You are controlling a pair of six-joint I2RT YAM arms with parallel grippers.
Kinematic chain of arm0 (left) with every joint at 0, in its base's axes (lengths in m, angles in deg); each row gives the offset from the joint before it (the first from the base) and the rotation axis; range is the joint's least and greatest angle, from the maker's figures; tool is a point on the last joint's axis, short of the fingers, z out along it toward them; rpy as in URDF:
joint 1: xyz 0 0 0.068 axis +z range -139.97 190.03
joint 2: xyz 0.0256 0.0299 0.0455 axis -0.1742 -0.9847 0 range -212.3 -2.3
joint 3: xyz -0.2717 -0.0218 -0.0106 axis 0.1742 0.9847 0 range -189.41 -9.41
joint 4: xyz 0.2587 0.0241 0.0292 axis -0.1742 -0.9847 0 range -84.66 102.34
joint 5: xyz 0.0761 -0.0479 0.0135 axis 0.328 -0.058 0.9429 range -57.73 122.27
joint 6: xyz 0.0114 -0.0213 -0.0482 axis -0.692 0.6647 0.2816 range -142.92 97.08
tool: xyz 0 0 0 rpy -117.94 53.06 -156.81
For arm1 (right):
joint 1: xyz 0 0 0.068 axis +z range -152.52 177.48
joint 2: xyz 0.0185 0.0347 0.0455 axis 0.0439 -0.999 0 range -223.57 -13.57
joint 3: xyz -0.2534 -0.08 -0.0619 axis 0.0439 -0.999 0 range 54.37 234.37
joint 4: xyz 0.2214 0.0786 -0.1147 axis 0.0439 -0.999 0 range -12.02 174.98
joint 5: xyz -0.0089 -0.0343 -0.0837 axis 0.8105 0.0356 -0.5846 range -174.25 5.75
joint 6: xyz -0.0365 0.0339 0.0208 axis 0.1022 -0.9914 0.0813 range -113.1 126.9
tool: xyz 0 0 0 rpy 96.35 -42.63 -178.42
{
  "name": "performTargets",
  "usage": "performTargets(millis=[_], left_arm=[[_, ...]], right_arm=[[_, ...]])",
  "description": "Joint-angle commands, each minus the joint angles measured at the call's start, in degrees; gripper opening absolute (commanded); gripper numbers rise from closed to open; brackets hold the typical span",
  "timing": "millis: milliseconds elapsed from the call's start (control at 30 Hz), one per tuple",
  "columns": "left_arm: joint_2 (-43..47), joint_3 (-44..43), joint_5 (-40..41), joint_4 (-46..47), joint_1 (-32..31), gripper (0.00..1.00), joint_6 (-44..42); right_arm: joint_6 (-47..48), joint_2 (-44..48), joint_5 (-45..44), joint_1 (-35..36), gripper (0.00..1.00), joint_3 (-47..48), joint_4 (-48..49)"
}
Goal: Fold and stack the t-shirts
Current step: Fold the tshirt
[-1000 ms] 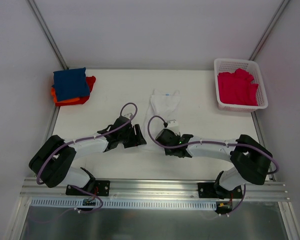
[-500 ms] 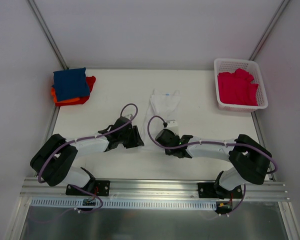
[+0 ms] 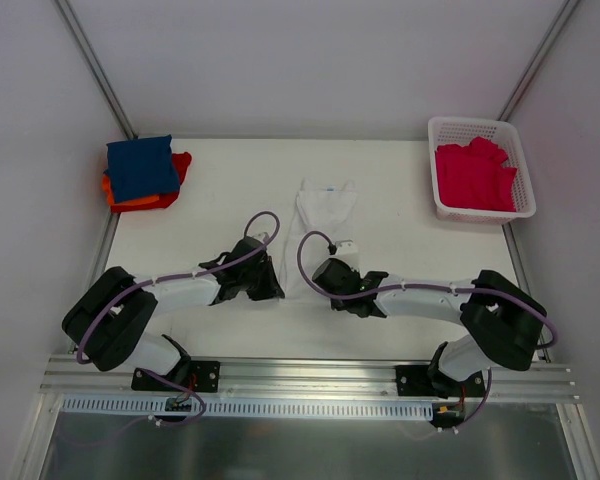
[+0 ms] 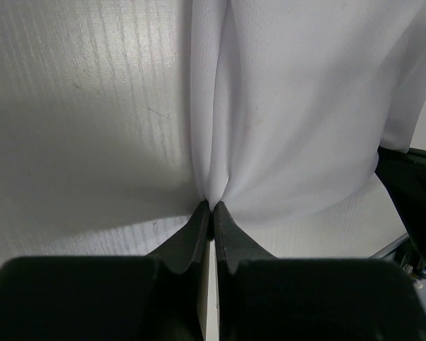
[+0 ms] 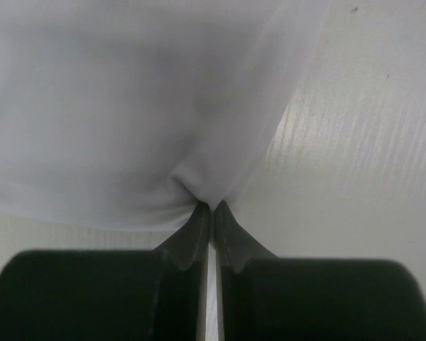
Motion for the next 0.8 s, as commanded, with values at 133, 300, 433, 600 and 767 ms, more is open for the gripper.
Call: performTargets(millis=[133, 300, 433, 600, 767], left_arm=[[1.8, -0.1, 0.9, -4.5, -1.3, 0.0, 0.0], [4.3, -2.5, 1.5, -5.1, -1.7, 0.0, -0.4], [6.2, -4.3, 2.0, -7.8, -1.8, 0.0, -0.7], [8.6, -7.6, 3.0, -9.9, -1.8, 0.0, -1.6], [9.3, -11.2, 3.9, -11.4, -1.8, 0.0, -2.5]], right_arm=[[-1.7, 3.9, -0.8, 0.9, 0.0, -1.6, -4.6], [-1.6, 6.5, -2.1, 1.5, 0.0, -0.5, -7.1], [-1.1, 9.5, -3.5, 1.8, 0.0, 0.8, -9.5], [0.3, 12.0, -5.3, 1.9, 0.0, 2.9, -11.6], [2.1, 13.0, -7.0, 2.0, 0.0, 5.0, -13.0]])
